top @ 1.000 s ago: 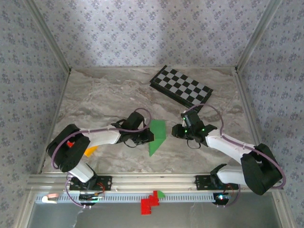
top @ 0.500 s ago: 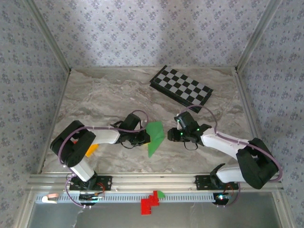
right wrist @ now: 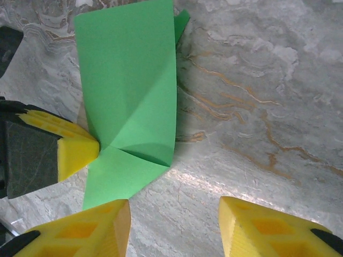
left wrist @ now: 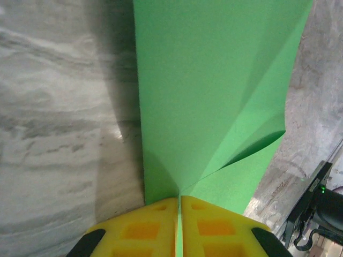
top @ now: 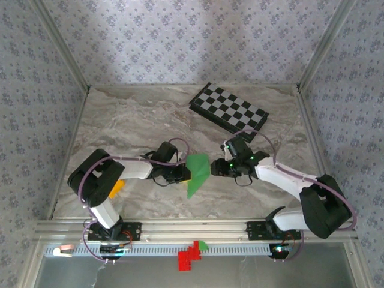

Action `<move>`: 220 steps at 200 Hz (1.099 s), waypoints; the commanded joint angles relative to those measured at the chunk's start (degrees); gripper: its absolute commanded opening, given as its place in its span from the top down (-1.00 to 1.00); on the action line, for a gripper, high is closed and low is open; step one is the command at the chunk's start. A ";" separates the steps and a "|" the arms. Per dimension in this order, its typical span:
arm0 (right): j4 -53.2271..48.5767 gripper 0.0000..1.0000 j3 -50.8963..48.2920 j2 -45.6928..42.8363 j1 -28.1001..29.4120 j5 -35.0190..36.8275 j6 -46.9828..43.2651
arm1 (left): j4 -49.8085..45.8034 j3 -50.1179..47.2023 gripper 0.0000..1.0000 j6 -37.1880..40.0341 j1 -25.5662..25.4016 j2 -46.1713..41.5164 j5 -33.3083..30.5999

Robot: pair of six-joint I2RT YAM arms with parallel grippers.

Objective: Fold a paper plane with a square sheet of paper (pick it up from the middle)
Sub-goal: Fold the wing for the fifth time at the center of the table.

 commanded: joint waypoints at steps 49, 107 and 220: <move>1.50 -0.01 0.29 3.84 -0.62 -4.47 3.32 | -4.15 3.40 0.79 5.89 0.01 6.72 0.76; 4.94 0.03 0.90 8.81 -0.03 -6.33 3.50 | -6.31 4.66 0.79 7.30 0.17 7.29 0.51; 12.91 0.30 0.79 13.87 1.00 -7.79 7.73 | -6.96 4.94 0.80 7.74 0.32 6.67 0.60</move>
